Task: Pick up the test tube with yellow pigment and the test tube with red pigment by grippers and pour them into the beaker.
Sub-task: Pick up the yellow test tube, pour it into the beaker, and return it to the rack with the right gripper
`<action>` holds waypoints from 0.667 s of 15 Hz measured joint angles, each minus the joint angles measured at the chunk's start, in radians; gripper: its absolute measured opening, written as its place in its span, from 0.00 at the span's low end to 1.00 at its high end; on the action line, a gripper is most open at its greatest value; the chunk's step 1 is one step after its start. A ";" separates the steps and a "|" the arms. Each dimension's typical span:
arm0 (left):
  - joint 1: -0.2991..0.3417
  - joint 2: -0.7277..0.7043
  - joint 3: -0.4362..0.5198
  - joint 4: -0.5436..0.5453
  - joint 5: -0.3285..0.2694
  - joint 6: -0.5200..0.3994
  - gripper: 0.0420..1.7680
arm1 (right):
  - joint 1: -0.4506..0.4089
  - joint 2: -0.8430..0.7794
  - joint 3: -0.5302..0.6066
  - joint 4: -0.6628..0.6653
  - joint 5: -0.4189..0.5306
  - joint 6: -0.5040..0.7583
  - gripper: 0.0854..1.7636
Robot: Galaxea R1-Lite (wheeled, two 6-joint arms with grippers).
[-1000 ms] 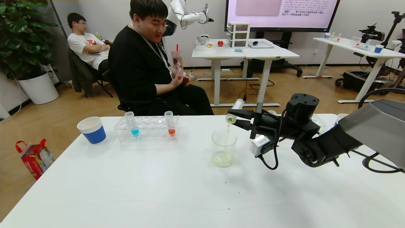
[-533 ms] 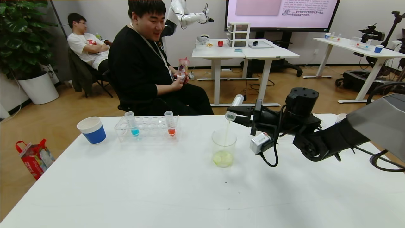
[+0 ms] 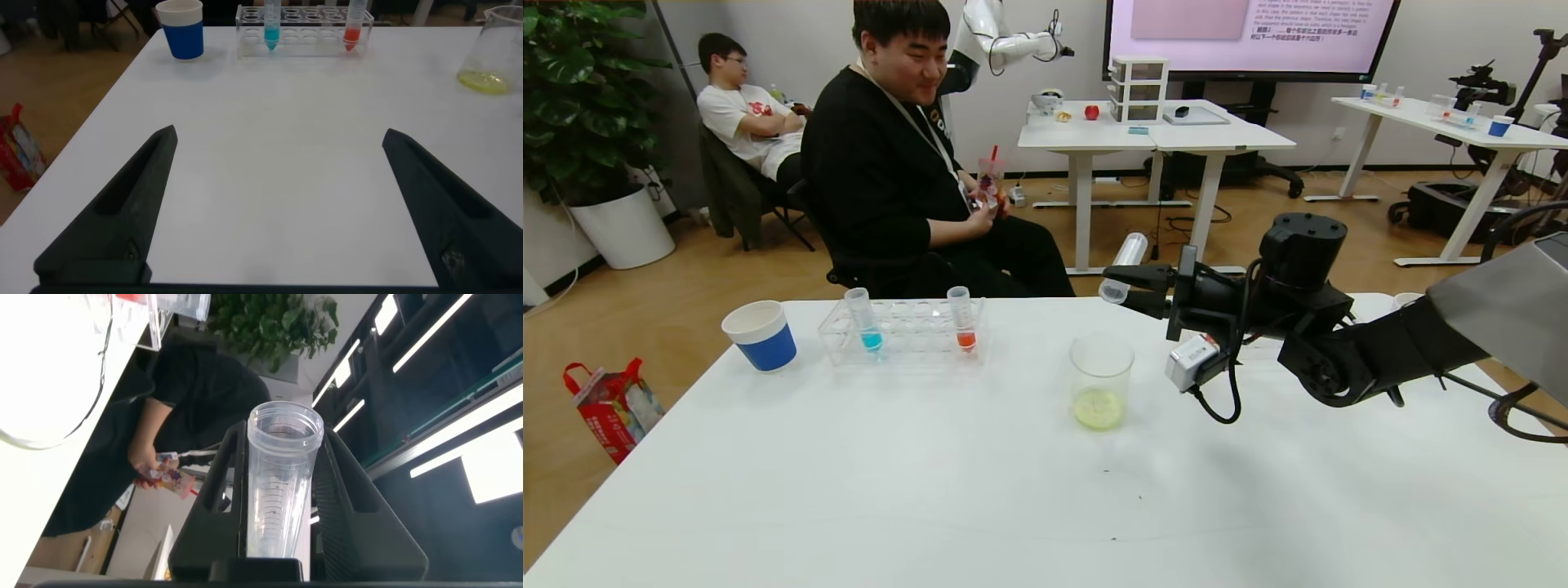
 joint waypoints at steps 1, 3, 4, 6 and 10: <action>0.000 0.000 0.000 0.000 0.000 0.000 0.99 | 0.002 -0.007 0.000 0.001 0.003 0.039 0.25; 0.000 0.000 0.000 0.000 0.000 0.000 0.99 | -0.002 -0.030 0.016 -0.010 0.006 0.193 0.25; 0.000 0.000 0.000 0.000 0.000 0.000 0.99 | -0.009 -0.048 0.025 -0.029 0.006 0.284 0.25; 0.000 0.000 0.000 0.000 0.000 0.000 0.99 | -0.024 -0.092 0.052 -0.097 -0.016 0.510 0.25; 0.000 0.000 0.000 0.000 0.000 0.000 0.99 | -0.054 -0.144 0.154 -0.436 -0.289 1.007 0.25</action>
